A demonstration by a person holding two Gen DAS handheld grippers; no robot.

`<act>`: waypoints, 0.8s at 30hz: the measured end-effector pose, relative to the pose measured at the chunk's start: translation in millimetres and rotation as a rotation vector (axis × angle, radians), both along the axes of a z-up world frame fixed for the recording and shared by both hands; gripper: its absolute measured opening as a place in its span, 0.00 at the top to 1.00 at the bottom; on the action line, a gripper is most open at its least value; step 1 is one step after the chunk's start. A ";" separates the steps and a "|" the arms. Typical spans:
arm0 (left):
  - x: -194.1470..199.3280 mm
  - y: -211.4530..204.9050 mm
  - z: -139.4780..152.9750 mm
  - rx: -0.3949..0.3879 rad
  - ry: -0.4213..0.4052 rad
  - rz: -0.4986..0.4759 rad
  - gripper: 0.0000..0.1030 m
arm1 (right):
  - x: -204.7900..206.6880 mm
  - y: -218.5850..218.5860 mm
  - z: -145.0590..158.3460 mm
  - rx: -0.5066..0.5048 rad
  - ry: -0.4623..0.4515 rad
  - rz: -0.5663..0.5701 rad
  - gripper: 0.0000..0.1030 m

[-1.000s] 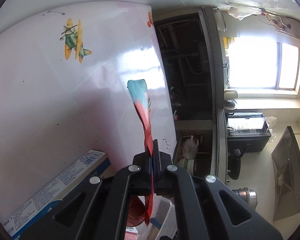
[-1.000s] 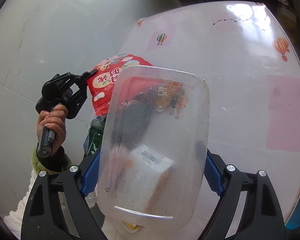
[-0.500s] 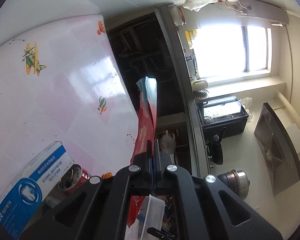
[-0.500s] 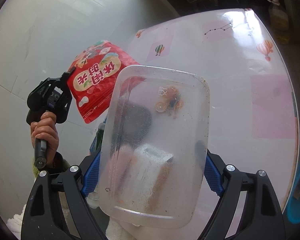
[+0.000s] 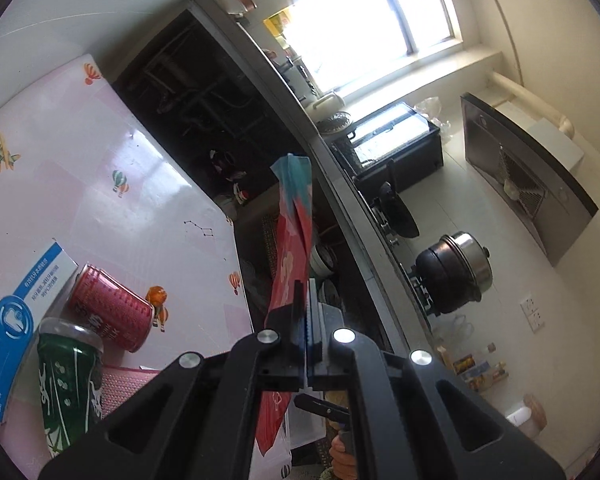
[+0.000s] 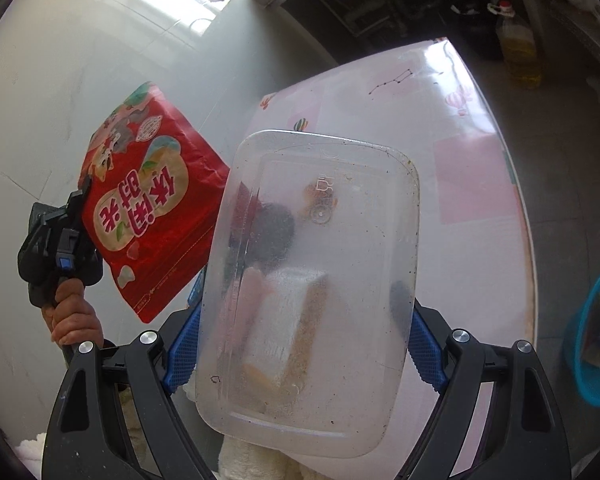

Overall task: Collect trash
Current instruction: 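Carry the snack bag and clear container over the blue wastebasket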

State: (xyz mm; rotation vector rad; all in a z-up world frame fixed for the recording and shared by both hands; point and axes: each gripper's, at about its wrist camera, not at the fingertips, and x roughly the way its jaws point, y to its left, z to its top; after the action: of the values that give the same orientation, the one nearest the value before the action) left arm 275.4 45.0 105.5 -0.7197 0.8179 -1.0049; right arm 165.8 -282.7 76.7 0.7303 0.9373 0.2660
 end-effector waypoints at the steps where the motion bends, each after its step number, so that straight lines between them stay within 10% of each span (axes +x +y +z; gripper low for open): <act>1: -7.7 -3.6 1.9 0.011 -0.021 -0.008 1.00 | -8.0 -3.4 1.9 -0.004 -0.003 -0.015 0.21; 24: -110.2 -173.8 -7.7 0.239 -0.171 -0.335 1.00 | -167.9 -100.7 15.5 -0.093 -0.032 -0.424 0.21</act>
State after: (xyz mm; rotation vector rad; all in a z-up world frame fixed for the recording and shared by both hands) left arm 165.2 -128.9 97.8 -0.2916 0.9068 -1.2240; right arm -2.1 -383.4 92.1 0.8164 0.7377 -0.1377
